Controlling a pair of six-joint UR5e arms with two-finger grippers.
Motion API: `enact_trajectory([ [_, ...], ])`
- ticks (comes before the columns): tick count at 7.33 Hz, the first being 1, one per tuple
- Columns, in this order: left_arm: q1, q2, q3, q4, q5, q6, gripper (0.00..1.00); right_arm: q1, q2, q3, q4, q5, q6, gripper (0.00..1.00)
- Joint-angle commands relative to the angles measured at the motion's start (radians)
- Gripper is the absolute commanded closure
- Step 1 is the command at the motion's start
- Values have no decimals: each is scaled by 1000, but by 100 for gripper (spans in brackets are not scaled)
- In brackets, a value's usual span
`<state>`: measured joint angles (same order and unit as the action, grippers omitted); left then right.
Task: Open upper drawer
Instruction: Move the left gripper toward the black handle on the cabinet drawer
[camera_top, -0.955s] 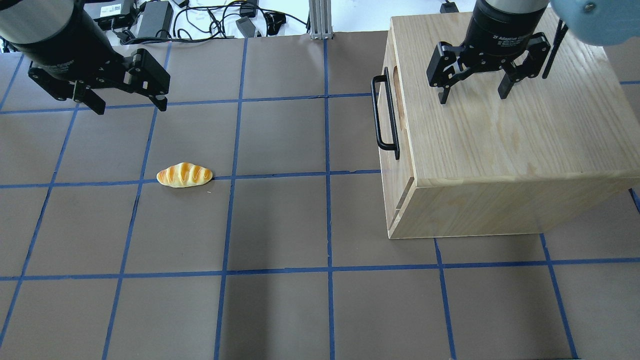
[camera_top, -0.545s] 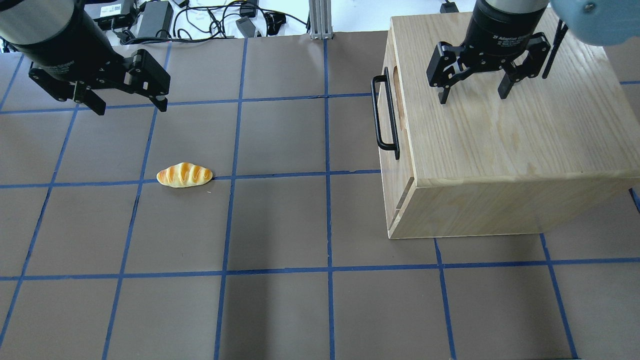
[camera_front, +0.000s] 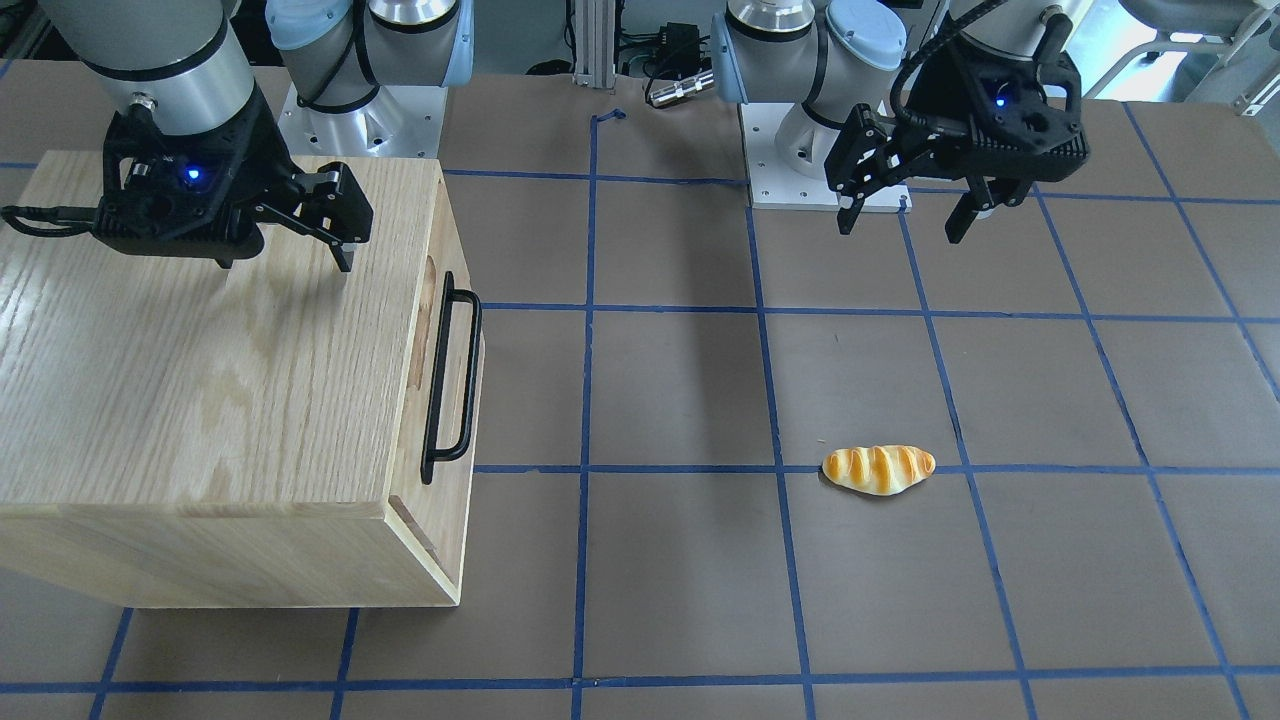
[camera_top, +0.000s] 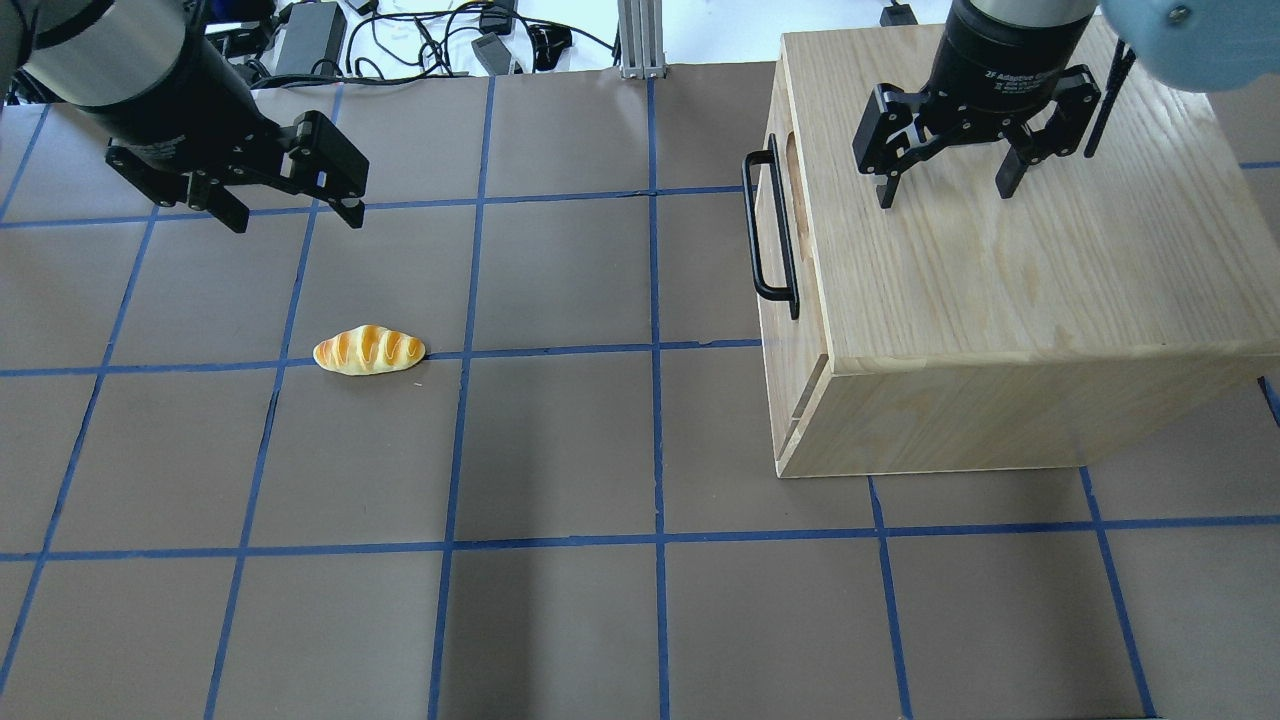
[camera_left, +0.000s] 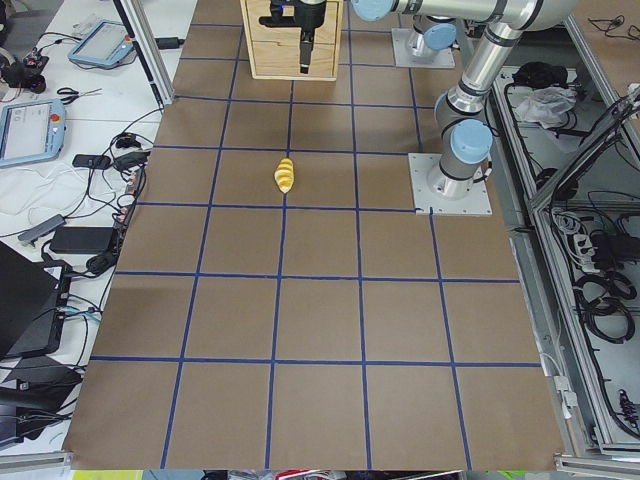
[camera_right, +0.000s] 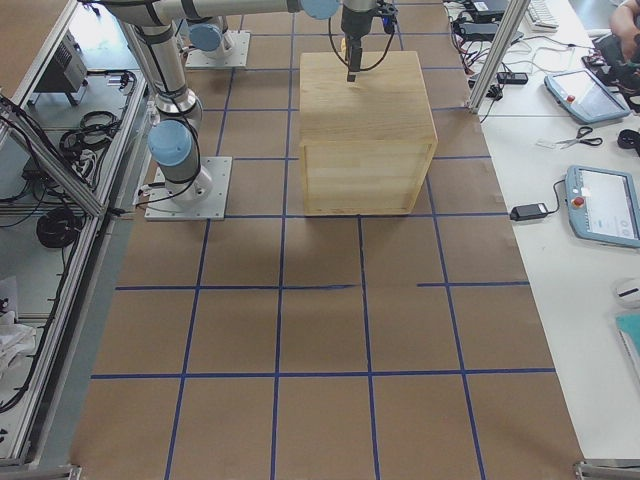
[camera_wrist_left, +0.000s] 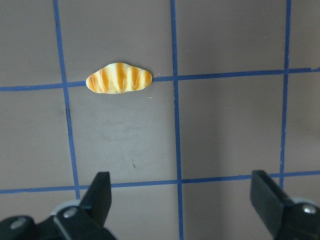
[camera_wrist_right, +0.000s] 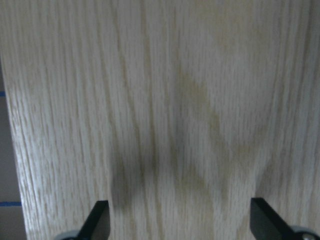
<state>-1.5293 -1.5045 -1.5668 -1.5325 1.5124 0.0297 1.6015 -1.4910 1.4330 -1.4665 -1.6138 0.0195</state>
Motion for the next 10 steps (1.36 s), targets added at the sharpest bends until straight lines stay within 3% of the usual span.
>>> enact_trajectory([
  [1,-88,-40,-16,70,-21,-247,0,0,0,0,0,0,-1,0],
  [3,-213,-129,-15,193,-11,-406,0,0,0,0,0,0,-1,0],
  [6,-311,-251,2,348,-23,-632,0,0,0,0,0,0,0,0],
  [8,-389,-331,31,382,-26,-787,0,0,0,0,0,0,0,0],
  [10,-391,-385,115,382,-229,-958,0,0,0,0,0,0,0,0],
])
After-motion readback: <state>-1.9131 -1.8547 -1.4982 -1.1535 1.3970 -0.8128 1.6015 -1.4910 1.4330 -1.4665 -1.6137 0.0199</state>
